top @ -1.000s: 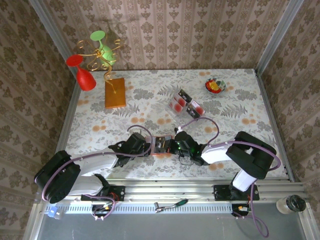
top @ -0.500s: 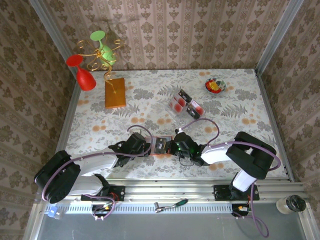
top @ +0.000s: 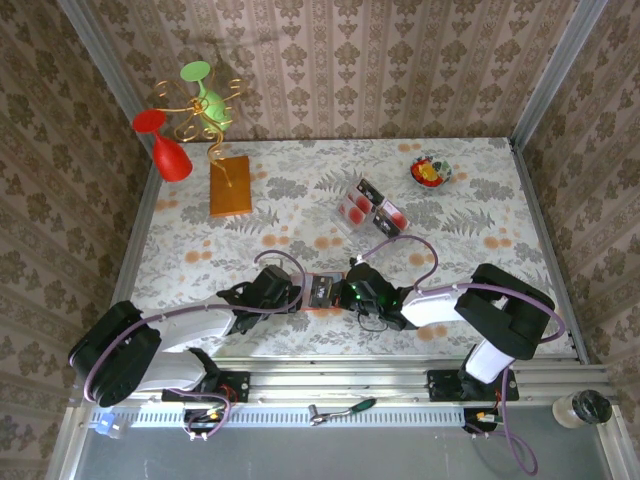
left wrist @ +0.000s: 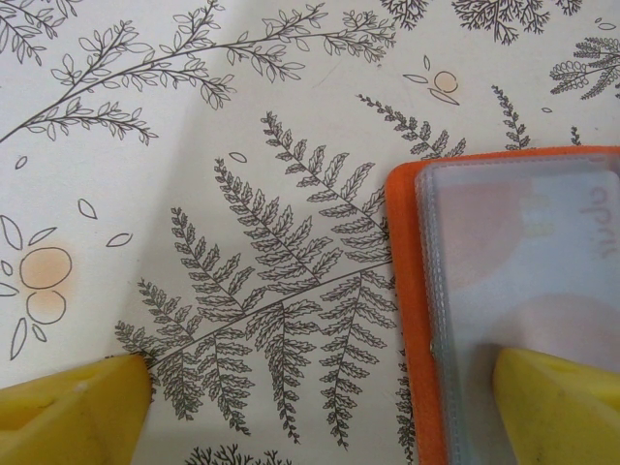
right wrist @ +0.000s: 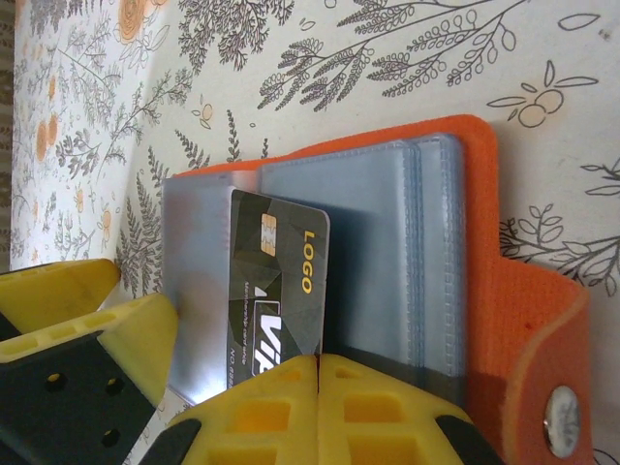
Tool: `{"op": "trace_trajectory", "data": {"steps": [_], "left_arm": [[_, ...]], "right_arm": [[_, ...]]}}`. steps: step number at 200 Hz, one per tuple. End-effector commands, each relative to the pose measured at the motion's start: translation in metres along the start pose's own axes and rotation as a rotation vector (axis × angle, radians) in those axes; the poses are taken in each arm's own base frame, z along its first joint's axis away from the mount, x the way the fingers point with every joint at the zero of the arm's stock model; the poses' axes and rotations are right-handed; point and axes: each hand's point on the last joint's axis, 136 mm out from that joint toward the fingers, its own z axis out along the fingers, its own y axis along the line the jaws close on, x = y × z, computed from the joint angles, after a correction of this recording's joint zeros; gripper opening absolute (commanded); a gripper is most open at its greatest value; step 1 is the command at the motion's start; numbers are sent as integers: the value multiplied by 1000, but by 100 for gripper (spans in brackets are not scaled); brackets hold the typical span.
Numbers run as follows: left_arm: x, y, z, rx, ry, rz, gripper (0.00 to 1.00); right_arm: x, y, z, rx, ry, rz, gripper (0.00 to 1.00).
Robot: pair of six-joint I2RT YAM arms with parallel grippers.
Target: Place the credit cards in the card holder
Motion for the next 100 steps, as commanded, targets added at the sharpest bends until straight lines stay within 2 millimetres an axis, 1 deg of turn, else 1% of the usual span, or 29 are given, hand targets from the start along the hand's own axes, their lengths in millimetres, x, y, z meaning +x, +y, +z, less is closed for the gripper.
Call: {"op": "trace_trajectory", "data": {"steps": [1, 67, 100], "left_arm": [[20, 7, 2, -16, 66, -7, 93], [19, 7, 2, -15, 64, -6, 93], [19, 7, 2, -15, 62, -6, 93]], "right_arm": [[5, -4, 4, 36, 29, -20, 0], [10, -3, 9, 53, 71, -24, 0], [9, -1, 11, 55, 80, -23, 0]]}}
